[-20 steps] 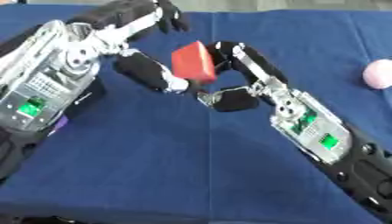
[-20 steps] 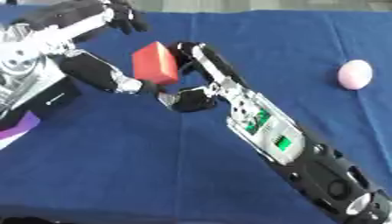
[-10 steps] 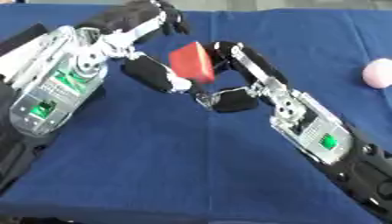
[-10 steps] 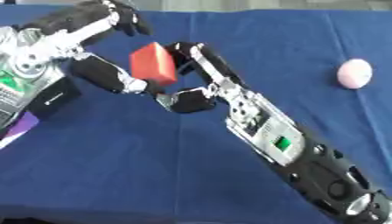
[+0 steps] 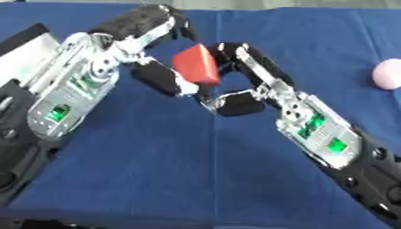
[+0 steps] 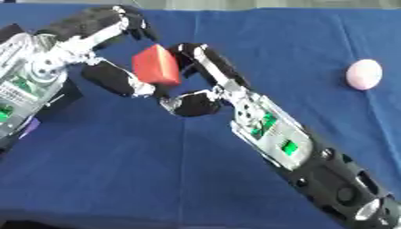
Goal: Pick up the objects with one hand, pass them to the other hand, and then place them into the box on the other side of the table.
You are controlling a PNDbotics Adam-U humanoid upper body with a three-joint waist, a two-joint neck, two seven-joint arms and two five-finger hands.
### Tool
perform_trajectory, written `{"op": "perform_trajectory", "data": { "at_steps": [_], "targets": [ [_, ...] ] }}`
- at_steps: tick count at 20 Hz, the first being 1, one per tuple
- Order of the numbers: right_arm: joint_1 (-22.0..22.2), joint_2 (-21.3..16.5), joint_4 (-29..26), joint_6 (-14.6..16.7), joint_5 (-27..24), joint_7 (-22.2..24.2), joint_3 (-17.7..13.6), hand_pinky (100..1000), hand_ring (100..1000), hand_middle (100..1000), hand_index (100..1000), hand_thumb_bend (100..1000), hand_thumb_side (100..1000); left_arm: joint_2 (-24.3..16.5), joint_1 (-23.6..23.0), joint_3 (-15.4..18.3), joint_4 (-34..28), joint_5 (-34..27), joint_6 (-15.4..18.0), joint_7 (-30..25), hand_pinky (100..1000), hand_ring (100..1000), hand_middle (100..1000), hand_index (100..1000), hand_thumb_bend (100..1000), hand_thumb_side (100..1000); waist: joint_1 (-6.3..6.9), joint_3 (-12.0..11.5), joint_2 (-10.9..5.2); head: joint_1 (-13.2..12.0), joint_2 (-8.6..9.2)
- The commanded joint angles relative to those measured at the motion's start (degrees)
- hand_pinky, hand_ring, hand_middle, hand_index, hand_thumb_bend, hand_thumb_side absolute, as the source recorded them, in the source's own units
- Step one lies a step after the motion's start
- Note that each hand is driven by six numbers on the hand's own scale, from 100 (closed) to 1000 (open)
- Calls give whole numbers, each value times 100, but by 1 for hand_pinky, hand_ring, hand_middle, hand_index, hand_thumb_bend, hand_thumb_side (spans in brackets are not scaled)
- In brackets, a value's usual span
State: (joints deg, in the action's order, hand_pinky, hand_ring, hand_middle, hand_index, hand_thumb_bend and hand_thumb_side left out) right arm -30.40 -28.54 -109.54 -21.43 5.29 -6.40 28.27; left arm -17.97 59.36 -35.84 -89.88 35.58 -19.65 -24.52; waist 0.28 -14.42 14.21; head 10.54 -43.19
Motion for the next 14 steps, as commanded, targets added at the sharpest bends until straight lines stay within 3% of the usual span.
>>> {"op": "perform_trajectory", "data": {
  "at_steps": [1, 8, 14],
  "targets": [
    [-108, -70, -208, 9, 14, 17, -17, 690, 709, 538, 603, 100, 100, 4, 55, 52, 32, 59, 14, 69, 821, 750, 717, 749, 548, 367, 5, -4, -82, -26, 25],
    [-110, -75, -221, 14, 9, 31, -12, 688, 708, 539, 602, 100, 100, 34, 37, 37, 91, 42, 31, 125, 796, 724, 670, 691, 439, 292, 8, -2, -66, -31, 13],
    [-100, -87, -235, 13, -2, 43, -6, 685, 708, 539, 602, 100, 100, 63, 20, 54, 134, 4, 27, 179, 780, 691, 621, 625, 259, 214, 14, 9, -68, -26, 8]
  ]
}}
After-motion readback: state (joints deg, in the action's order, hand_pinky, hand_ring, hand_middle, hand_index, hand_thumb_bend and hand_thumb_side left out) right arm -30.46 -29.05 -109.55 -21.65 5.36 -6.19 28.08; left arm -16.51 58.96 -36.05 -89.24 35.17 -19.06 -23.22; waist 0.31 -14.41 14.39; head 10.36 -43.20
